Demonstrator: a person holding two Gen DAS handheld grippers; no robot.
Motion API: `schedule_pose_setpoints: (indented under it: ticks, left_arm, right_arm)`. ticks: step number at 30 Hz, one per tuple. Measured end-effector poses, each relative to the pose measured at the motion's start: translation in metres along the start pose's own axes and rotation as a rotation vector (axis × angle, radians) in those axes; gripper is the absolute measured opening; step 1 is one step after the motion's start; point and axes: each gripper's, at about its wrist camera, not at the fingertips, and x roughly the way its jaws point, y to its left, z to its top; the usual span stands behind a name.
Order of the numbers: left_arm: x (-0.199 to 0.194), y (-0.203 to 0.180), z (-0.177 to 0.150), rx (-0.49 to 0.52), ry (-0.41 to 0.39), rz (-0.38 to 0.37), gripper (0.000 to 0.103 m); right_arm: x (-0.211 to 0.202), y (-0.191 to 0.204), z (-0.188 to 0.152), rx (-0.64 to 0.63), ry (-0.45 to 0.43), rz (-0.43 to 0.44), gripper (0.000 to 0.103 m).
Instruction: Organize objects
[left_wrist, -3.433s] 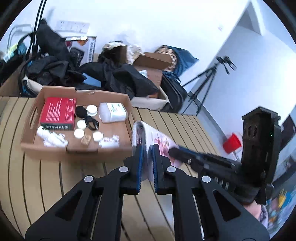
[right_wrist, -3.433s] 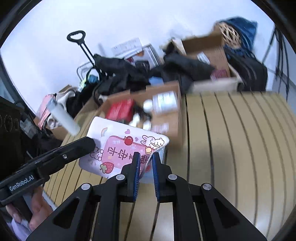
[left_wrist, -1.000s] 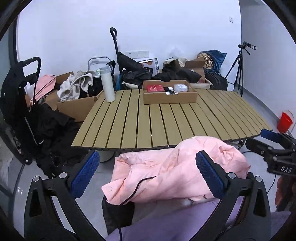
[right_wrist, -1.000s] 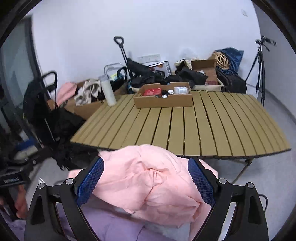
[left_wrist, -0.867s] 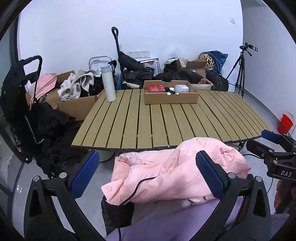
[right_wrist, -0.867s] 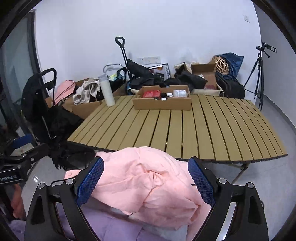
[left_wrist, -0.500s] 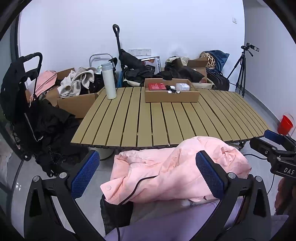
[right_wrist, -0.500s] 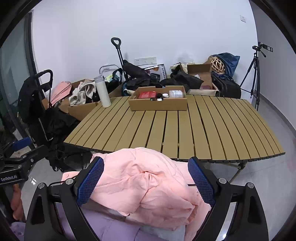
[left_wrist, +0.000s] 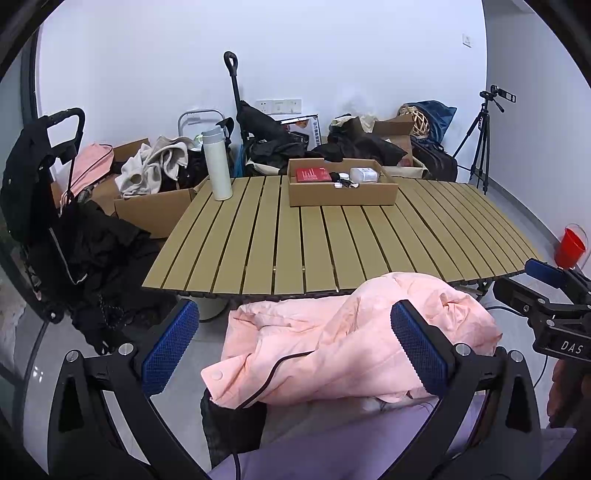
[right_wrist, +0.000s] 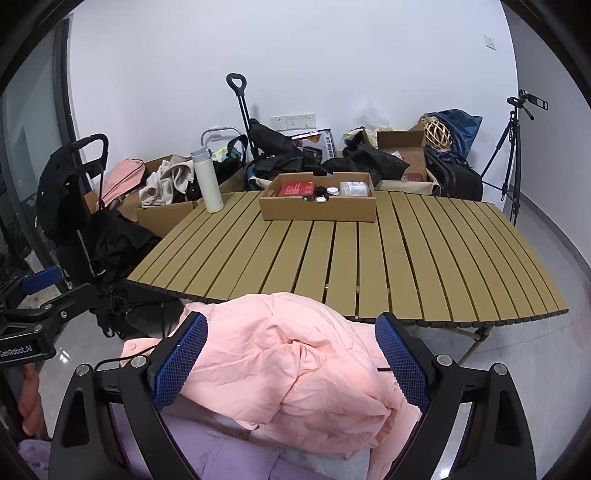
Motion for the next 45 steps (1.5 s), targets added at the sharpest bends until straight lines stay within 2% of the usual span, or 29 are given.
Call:
schedule_pose_setpoints:
  ticks: [24, 29, 37, 45]
  left_arm:
    - [0.0020, -0.0001, 0.0011, -0.001, 0.012, -0.008, 0.103]
    - [0.0072, -0.0004, 0.0000, 0.011, 0.042, -0.013, 0.103]
    - [0.0032, -0.0058, -0.0020, 0.036, 0.001, -0.010, 0.103]
    - [0.0069, -0.0013, -0.0031, 0.013, 0.023, -0.016, 0.103]
  right_arm:
    - [0.0039, -0.0074, 0.0001, 0.023, 0.014, -0.011, 0.094]
    - [0.0039, -0.0077, 0.0003, 0.024, 0.014, -0.014, 0.094]
    - [0.0035, -0.0108, 0.0010, 0.026, 0.010, -0.014, 0.094]
    - [0.0042, -0.0098, 0.0000, 0.020, 0.019, -0.014, 0.094]
